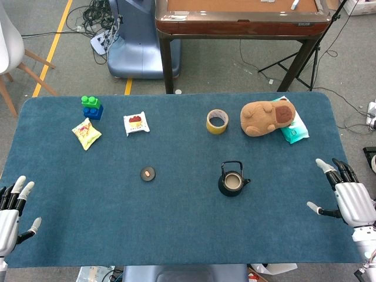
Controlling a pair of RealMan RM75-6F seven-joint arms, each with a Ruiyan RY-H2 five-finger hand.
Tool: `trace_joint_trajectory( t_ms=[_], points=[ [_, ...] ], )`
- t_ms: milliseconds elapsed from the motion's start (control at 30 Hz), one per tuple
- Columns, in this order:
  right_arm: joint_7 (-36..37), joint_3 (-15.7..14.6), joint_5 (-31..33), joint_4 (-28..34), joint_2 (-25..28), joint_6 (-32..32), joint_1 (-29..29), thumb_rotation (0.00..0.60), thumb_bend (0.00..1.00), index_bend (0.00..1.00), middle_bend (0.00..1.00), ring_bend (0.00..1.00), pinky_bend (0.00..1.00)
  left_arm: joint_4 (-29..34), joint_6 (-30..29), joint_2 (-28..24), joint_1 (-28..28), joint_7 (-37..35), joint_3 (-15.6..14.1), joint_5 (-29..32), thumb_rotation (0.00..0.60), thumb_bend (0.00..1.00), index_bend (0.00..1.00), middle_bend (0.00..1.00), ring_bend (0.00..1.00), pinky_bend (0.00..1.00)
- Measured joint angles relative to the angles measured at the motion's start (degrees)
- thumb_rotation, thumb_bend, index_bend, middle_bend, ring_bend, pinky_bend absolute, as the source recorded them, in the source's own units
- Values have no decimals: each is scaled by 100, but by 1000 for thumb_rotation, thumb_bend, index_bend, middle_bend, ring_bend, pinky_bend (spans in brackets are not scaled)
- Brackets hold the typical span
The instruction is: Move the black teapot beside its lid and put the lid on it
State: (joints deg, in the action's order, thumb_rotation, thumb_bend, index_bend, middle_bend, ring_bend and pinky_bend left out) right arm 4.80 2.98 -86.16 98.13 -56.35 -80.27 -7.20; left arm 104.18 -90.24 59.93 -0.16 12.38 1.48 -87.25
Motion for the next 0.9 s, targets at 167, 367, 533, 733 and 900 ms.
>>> trace_joint_trajectory(
  t_ms=[167, 367, 533, 733, 900],
  points=[
    [-15, -9, -12, 19, 11, -2, 5, 600, 35, 93, 189, 0, 30, -26, -18, -2, 4, -43, 10, -1, 600, 281, 85, 0, 0, 0],
    [-18, -15, -39, 41, 29, -22, 14, 600, 35, 92, 189, 0, 30, -39, -40, -8, 33, -66, -8, 0, 600, 281, 85, 1, 0, 0],
    [-6, -28, -68, 73, 74, 55, -29, 600, 35, 93, 189, 0, 30, -61, -71, -21, 48, -110, -2, -8, 600, 281, 85, 0, 0, 0],
    [33, -67, -137, 91, 129, 333, -162, 600, 35, 93, 192, 0, 30, -78, -83, -23, 74, -121, -11, 14, 600, 281, 85, 0, 0, 0],
    [-44, -27, -137, 162, 176, 722, -451, 600, 63, 118, 200, 0, 30, -95, -137, -18, 115, -149, -16, 15, 600, 281, 85, 0, 0, 0]
  ],
)
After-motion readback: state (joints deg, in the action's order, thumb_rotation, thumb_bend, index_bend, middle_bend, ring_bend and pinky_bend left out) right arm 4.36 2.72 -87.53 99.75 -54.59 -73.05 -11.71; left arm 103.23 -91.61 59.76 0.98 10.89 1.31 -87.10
